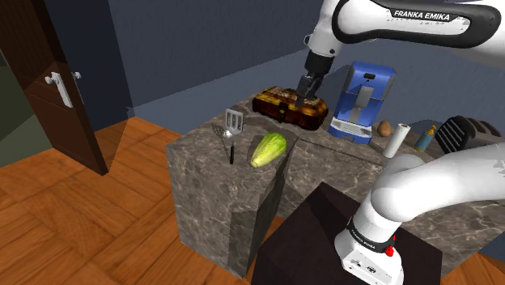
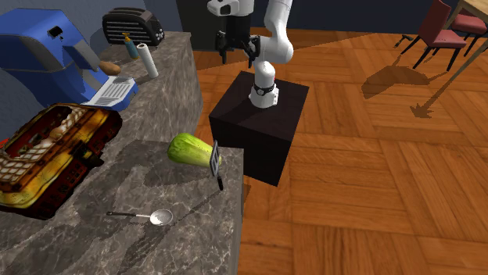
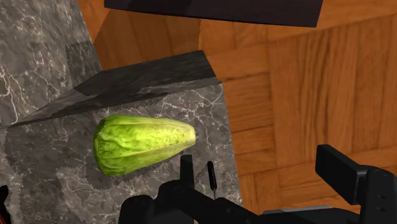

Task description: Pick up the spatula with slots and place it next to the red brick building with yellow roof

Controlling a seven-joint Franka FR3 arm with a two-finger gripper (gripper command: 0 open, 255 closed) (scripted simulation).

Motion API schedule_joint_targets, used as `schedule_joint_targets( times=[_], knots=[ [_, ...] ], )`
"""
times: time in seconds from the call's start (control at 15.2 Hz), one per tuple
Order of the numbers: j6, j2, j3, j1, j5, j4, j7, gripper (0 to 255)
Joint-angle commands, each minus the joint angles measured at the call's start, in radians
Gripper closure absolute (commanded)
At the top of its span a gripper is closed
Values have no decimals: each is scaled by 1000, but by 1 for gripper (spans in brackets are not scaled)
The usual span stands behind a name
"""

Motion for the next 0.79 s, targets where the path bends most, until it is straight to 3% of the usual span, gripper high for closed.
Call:
schedule_joint_targets(
  times=[0.0, 0.4, 0.73],
  knots=[
    [0, 0, 0, 0, 0, 0, 0, 0],
    [390, -142, 164, -27, -2, -325, 241, 0],
    [746, -121, 370, -92, -25, -503, 499, 0]
  ],
)
